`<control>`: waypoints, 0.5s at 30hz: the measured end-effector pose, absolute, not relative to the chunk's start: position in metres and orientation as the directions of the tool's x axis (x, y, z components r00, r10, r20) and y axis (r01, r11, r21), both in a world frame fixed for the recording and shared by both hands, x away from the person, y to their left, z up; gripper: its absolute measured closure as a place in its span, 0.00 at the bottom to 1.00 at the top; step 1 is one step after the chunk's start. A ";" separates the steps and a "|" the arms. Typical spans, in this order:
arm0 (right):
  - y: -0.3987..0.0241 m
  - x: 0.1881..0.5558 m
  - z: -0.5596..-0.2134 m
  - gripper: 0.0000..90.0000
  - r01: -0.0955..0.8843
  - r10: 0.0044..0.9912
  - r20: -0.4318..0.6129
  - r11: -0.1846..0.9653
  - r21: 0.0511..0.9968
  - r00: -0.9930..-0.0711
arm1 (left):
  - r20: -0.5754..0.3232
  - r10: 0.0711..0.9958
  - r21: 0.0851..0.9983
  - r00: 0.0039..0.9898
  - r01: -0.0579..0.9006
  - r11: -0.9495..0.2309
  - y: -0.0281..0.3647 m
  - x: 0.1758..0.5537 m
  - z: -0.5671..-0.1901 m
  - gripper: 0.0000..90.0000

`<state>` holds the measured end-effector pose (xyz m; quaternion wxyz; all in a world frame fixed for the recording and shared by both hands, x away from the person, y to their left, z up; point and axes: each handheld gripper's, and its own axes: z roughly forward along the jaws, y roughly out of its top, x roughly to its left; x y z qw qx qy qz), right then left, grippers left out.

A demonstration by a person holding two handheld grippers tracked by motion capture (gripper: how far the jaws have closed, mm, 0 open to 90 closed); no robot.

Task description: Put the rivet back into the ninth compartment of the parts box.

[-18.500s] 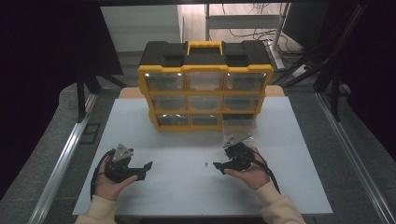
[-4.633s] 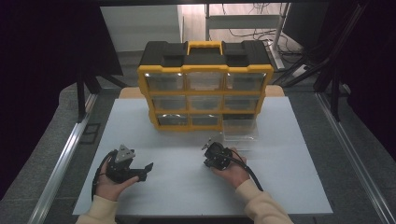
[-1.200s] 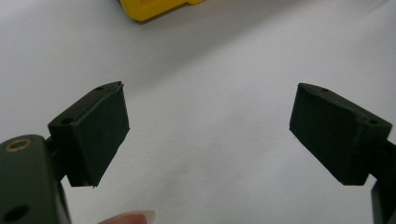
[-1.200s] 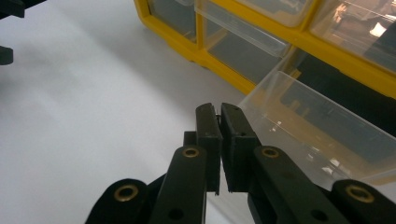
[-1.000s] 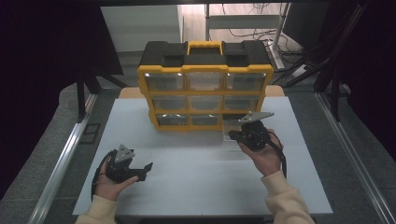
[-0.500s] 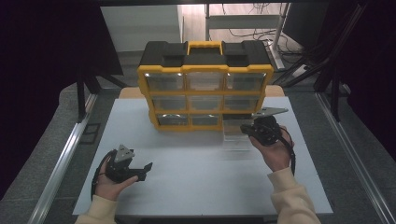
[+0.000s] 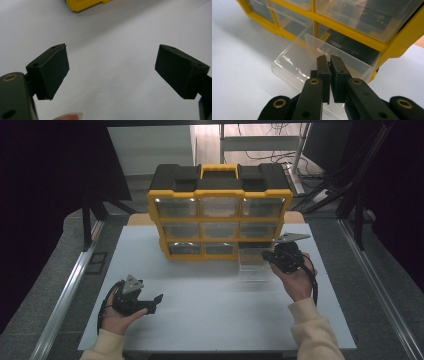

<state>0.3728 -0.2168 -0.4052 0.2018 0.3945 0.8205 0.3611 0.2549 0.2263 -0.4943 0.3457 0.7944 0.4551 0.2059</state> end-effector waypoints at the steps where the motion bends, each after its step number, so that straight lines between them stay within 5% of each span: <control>1: -0.217 0.374 -0.406 0.96 0.501 0.793 -0.049 0.429 0.751 -0.607 | 0.012 0.865 0.737 0.501 0.580 -0.347 0.226 0.255 -0.494 0.14; 15: -0.218 0.384 -0.413 0.96 0.516 0.802 -0.055 0.434 0.739 -0.595 | 0.012 0.863 0.738 0.505 0.578 -0.348 0.226 0.254 -0.494 0.14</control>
